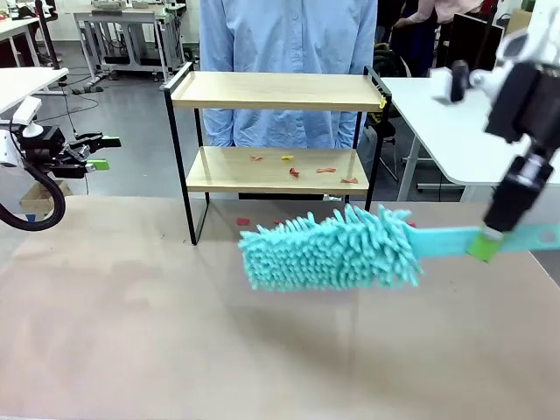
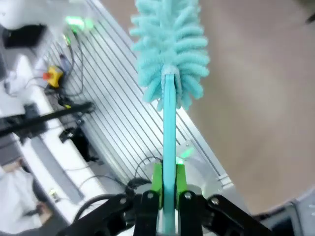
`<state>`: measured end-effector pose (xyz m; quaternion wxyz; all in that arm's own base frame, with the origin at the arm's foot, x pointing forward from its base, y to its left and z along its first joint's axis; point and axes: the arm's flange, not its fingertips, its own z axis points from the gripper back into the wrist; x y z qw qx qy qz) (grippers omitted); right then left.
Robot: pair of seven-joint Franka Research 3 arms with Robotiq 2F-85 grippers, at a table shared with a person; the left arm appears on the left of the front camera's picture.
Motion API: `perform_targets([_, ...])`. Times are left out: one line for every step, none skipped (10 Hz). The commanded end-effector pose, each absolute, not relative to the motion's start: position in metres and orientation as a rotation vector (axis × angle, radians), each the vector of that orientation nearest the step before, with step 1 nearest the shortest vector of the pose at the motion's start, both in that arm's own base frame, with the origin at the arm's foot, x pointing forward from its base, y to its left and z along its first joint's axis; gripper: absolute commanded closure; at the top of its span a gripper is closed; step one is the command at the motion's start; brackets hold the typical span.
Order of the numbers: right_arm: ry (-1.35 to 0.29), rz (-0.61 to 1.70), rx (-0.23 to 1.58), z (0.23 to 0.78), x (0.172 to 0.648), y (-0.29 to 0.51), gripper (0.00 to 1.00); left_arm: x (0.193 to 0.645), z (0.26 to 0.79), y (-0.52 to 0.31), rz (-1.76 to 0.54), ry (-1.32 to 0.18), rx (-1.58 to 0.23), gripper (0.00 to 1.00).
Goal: Clean the shelf.
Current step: Clean the specific section of the Shelf indicated by the human with the Duster.
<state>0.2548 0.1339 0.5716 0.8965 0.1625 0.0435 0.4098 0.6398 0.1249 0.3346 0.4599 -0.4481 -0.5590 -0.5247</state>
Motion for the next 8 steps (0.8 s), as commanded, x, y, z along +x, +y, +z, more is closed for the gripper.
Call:
perform_targets([0.064,0.913,0.383,0.546,0.253,0.089,0.87,0.639,0.338,0.124,-1.3,-1.381,-1.094,0.0])
perform_targets([0.08,0.949,0.38,0.539,0.254,0.078,0.87,0.639,0.338,0.124,-1.3,-1.381,-1.094,0.0])
perform_targets([0.105,0.986,0.386,0.531,0.256,0.071,0.87,0.639,0.338,0.124,-1.3,-1.381,-1.094,0.0])
perform_targets([0.123,0.972,0.376,0.53,0.259,0.07,0.87,0.639,0.338,0.124,-1.3,-1.381,-1.094,0.0])
perform_targets([0.106,0.933,0.385,0.53,0.255,0.078,0.87,0.639,0.338,0.124,-1.3,-1.381,-1.094,0.0])
perform_targets([0.106,0.933,0.385,0.53,0.255,0.078,0.87,0.639,0.338,0.124,-1.3,-1.381,-1.094,0.0])
perform_targets([0.106,0.933,0.385,0.53,0.255,0.078,0.87,0.639,0.338,0.124,-1.3,-1.381,-1.094,0.0])
perform_targets([0.106,0.933,0.385,0.53,0.255,0.078,0.87,0.639,0.338,0.124,-1.3,-1.381,-1.094,0.0])
